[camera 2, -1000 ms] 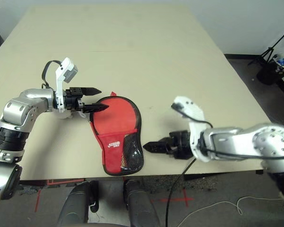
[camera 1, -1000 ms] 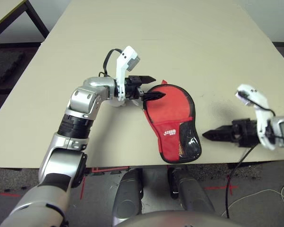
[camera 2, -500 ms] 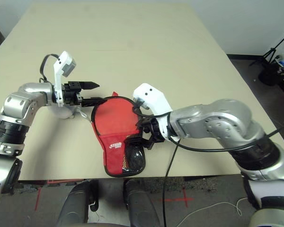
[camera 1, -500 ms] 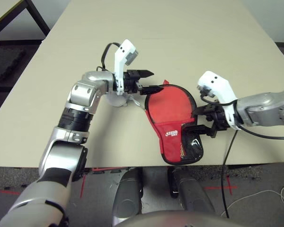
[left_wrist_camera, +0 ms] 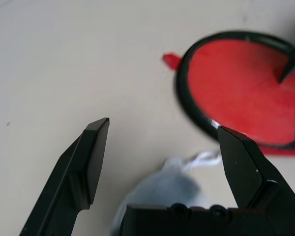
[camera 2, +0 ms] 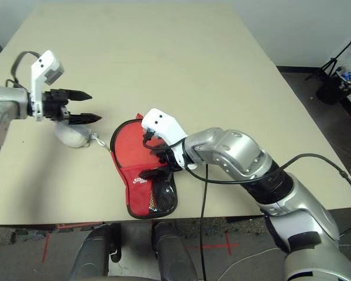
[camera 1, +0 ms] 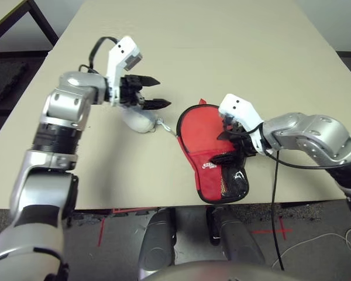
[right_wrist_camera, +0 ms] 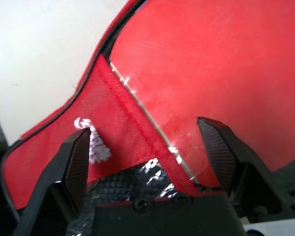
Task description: Store the ping-pong paddle in its case and zip it.
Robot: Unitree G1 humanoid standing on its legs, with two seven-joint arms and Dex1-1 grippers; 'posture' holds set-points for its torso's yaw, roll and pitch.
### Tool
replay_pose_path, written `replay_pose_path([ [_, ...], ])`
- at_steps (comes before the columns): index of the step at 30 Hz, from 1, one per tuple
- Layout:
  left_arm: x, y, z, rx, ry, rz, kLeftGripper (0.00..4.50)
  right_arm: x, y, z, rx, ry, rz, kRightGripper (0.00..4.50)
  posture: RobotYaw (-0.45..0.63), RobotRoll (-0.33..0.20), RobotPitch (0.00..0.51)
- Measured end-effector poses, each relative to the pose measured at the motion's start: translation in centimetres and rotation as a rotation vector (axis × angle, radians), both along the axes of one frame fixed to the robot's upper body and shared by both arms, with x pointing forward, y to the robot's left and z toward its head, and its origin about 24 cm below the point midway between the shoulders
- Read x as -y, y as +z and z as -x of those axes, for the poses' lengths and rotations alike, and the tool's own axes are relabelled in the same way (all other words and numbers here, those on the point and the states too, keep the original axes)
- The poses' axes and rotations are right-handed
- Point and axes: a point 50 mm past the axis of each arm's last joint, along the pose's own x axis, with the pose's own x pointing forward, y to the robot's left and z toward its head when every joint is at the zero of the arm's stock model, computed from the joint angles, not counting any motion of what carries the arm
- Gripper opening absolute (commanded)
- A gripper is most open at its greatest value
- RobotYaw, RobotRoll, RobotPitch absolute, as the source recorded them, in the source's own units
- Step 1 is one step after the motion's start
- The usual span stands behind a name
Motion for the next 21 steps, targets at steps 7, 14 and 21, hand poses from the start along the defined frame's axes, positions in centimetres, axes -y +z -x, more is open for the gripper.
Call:
replay_pose_path([
  [7, -1.5, 0.3, 0.4, -0.049, 0.01, -0.086, 4.5, 0.2, -0.5, -0.6, 0.037, 0.013, 0.018, 4.47, 0.03, 0.0, 0.141],
  [14, -2.1, -1.2, 0.5, -0.092, 0.009, -0.214, 4.5, -0.1, -0.9, -1.0, 0.051, 0.027, 0.02, 4.47, 0.03, 0.0, 0.143],
  [21, -3.1, -4.3, 0.4, -0.162, 0.027, -0.349, 4.5, -0.3, -1.1, -1.3, 0.051, 0.023, 0.022, 4.47, 0.02, 0.0, 0.142],
])
